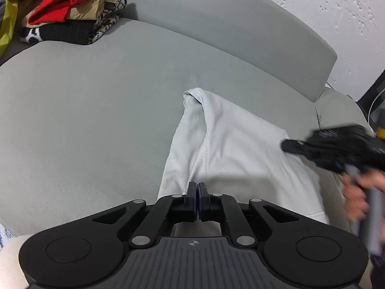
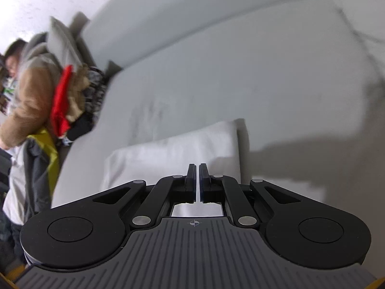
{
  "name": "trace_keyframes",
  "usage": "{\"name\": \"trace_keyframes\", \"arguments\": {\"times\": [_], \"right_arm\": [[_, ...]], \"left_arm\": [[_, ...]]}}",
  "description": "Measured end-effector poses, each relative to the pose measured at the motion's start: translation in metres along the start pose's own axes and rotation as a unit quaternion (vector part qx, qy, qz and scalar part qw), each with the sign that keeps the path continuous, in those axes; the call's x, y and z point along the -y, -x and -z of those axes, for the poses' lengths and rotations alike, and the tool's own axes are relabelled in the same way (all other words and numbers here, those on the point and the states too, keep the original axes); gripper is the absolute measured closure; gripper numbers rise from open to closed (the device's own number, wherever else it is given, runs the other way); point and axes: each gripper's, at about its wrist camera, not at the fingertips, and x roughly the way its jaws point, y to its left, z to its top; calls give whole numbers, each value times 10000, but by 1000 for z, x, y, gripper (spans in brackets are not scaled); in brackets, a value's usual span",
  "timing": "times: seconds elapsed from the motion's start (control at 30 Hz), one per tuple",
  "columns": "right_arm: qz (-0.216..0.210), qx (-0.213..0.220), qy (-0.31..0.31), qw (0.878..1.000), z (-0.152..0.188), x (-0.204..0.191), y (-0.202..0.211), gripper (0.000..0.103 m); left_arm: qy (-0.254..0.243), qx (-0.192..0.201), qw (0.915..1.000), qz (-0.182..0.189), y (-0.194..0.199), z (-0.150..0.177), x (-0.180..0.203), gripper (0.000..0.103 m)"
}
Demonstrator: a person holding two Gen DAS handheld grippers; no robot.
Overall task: Fold clothes
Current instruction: 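Grasp the folded shirt bundle with both grippers, then lift the folded shirt and carry it toward the sofa seat by the glass table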
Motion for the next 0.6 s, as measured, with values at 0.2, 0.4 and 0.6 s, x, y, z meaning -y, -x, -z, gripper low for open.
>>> {"name": "trace_keyframes", "arguments": {"times": [0.2, 0.4, 0.6], "right_arm": [[767, 655, -657, 9927, -29, 27, -25, 100], [525, 606, -1011, 9916, 5, 25, 40, 58], [30, -51, -748, 9972, 67, 12, 105, 49]], "left_arm": [[-39, -34, 10000, 68, -2, -3, -3, 94], [163, -44, 9994, 289, 15, -7, -5, 91], [785, 247, 9947, 620, 58, -3, -34, 48]]}}
